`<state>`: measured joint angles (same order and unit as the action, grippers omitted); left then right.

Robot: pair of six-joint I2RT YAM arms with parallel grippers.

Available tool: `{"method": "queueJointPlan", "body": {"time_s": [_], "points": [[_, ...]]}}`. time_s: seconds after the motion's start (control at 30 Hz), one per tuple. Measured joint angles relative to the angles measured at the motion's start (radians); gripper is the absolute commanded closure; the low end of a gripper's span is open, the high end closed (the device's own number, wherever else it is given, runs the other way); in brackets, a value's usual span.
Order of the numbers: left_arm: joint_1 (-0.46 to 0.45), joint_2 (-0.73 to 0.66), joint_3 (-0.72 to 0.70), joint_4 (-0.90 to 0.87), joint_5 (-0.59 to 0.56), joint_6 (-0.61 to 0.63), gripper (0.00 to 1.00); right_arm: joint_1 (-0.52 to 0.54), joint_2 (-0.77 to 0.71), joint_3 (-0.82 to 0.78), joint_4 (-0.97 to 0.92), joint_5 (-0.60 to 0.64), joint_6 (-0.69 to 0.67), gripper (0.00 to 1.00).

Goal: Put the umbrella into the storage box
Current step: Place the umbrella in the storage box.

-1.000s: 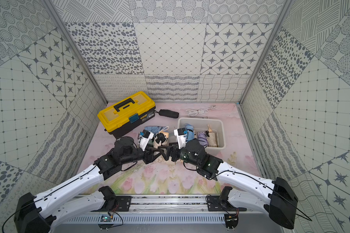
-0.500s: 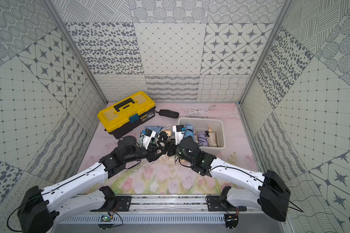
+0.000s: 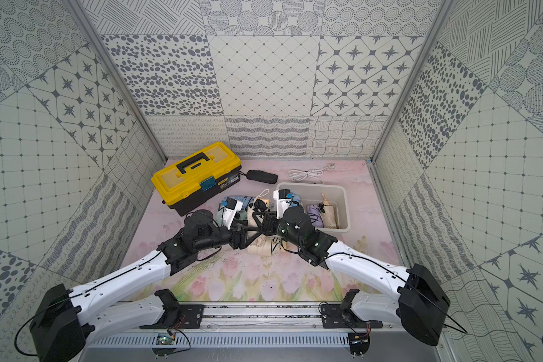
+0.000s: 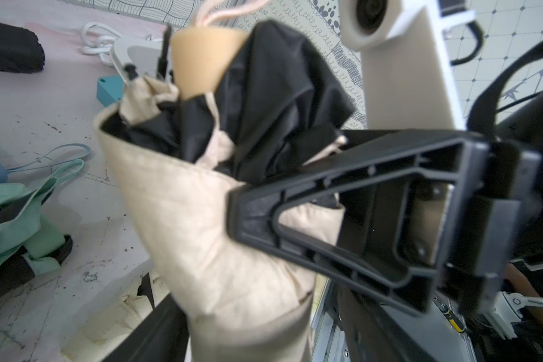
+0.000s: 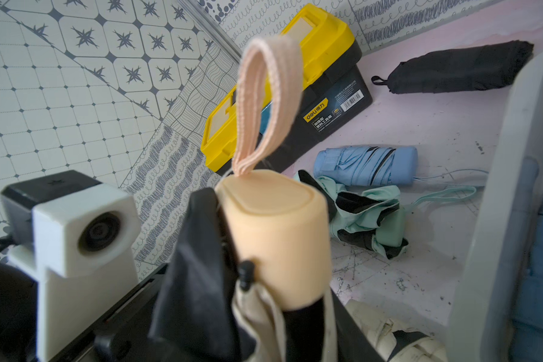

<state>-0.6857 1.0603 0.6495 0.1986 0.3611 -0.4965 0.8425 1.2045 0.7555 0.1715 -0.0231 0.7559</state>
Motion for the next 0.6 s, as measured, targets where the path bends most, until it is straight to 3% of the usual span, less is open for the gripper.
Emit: {"method": "queueJointPlan", "body": {"time_s": [0.27,0.6], "points": [[-0.006,0.0,0.031,0.027,-0.004,-0.031,0.11,-0.22,-0.027,0.0,-0.161,-0.142,-0.022,0.66],[-0.006,0.139,0.186,-0.05,-0.16,-0.195,0.15,-0.547,-0.081,0.109,-0.428,-0.364,-0.063,0.65]]}}
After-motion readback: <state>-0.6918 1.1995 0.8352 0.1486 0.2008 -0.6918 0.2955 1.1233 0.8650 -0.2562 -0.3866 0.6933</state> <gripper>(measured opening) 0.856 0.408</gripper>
